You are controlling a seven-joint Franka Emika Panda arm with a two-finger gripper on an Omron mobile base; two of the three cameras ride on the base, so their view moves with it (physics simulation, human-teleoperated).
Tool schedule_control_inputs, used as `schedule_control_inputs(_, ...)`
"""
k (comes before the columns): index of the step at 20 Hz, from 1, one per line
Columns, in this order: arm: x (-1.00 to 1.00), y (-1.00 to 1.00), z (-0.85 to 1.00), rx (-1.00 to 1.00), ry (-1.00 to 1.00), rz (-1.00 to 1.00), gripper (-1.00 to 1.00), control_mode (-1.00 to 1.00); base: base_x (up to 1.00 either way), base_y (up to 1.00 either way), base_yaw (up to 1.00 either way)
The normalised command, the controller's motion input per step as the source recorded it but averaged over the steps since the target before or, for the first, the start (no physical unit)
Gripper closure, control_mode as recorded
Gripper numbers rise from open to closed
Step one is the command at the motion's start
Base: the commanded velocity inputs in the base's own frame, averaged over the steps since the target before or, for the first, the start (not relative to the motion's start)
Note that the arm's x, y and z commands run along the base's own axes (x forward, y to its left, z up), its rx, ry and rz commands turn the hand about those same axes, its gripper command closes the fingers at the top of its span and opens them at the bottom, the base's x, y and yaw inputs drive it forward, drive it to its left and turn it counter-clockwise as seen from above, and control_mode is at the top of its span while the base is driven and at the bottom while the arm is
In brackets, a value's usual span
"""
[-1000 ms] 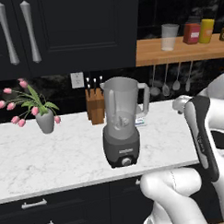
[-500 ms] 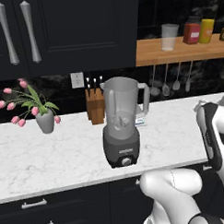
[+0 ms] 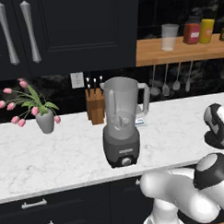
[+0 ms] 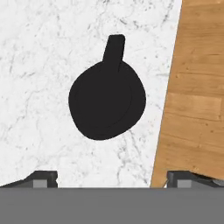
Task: Close the lid blender by securely placing the lid on top.
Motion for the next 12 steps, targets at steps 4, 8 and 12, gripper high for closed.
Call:
schedule_control_inputs(4, 0.24, -0.74, -0.47, 0.01, 0.16, -0.19, -1.0, -1.0, 0.0, 0.0, 0.0)
schedule_control_inputs(8, 0.14, -0.9, -0.14, 0.05, 0.08, -0.11, -1.0, -1.0, 0.0, 0.0, 0.0)
schedule_control_inputs(12, 0.19, -0.81, -0.22, 0.1, 0.07, -0.09, -1.0, -1.0, 0.0, 0.0, 0.0)
